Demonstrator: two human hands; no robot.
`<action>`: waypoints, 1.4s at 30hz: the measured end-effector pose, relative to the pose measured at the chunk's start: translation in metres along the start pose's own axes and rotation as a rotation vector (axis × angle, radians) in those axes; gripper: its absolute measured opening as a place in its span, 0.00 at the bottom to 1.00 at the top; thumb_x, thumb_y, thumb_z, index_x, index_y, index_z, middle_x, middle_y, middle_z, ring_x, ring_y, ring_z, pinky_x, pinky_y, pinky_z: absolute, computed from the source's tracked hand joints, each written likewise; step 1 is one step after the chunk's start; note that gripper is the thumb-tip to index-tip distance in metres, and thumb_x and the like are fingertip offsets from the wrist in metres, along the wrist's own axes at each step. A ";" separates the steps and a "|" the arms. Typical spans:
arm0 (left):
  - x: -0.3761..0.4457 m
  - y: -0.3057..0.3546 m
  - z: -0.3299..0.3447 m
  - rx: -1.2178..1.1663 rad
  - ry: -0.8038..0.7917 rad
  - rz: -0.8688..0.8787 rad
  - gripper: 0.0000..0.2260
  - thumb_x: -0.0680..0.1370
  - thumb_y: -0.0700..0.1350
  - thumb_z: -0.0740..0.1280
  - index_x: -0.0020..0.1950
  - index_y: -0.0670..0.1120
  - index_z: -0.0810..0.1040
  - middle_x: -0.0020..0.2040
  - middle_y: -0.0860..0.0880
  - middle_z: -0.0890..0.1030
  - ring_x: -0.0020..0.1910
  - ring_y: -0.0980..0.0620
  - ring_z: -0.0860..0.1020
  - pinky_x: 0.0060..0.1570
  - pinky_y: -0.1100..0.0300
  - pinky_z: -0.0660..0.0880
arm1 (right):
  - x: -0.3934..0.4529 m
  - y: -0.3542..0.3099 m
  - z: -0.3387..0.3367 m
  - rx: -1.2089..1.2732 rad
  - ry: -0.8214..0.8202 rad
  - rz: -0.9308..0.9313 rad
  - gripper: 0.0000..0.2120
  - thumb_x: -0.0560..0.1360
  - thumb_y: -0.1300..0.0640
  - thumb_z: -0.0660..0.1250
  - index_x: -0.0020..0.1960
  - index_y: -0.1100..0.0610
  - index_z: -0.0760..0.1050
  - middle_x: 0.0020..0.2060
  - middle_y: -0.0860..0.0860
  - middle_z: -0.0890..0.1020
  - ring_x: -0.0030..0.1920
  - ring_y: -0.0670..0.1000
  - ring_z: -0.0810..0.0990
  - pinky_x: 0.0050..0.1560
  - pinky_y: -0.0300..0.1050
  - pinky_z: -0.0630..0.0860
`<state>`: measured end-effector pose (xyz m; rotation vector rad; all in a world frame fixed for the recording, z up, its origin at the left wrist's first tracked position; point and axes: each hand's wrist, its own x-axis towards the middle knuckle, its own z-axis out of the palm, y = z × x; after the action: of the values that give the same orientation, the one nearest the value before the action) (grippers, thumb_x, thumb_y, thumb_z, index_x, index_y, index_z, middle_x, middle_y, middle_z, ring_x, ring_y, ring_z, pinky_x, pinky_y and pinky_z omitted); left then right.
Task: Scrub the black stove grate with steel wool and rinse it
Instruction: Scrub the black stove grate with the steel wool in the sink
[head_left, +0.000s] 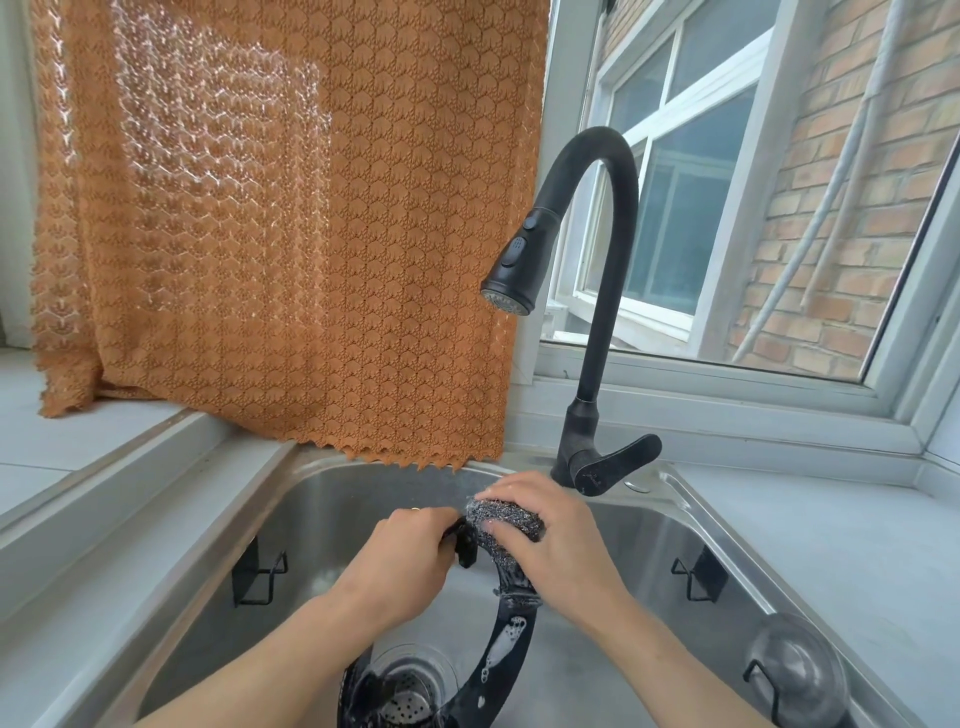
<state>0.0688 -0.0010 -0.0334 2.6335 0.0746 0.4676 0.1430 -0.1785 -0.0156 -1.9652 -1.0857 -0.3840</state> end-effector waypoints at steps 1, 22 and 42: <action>0.000 -0.001 0.000 -0.004 0.001 0.005 0.08 0.83 0.42 0.59 0.48 0.48 0.77 0.43 0.47 0.82 0.43 0.41 0.78 0.39 0.51 0.69 | 0.000 0.003 0.000 -0.005 -0.008 0.010 0.11 0.75 0.58 0.74 0.55 0.46 0.84 0.54 0.38 0.82 0.59 0.40 0.79 0.63 0.33 0.70; 0.000 0.001 -0.001 -0.072 -0.033 0.062 0.10 0.83 0.42 0.59 0.47 0.51 0.79 0.37 0.51 0.78 0.35 0.48 0.73 0.37 0.54 0.67 | -0.012 0.067 -0.010 -0.494 -0.458 0.648 0.19 0.79 0.52 0.71 0.69 0.52 0.76 0.67 0.54 0.78 0.66 0.57 0.78 0.64 0.45 0.73; 0.000 0.000 0.000 -0.065 -0.029 0.073 0.11 0.83 0.41 0.59 0.46 0.52 0.78 0.38 0.53 0.77 0.37 0.49 0.74 0.39 0.53 0.68 | 0.002 0.013 -0.008 -0.078 -0.060 -0.115 0.12 0.77 0.60 0.72 0.59 0.49 0.83 0.60 0.39 0.78 0.63 0.40 0.76 0.65 0.30 0.67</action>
<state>0.0690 -0.0011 -0.0330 2.5850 -0.0462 0.4484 0.1561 -0.1875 -0.0162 -1.9992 -1.2427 -0.4381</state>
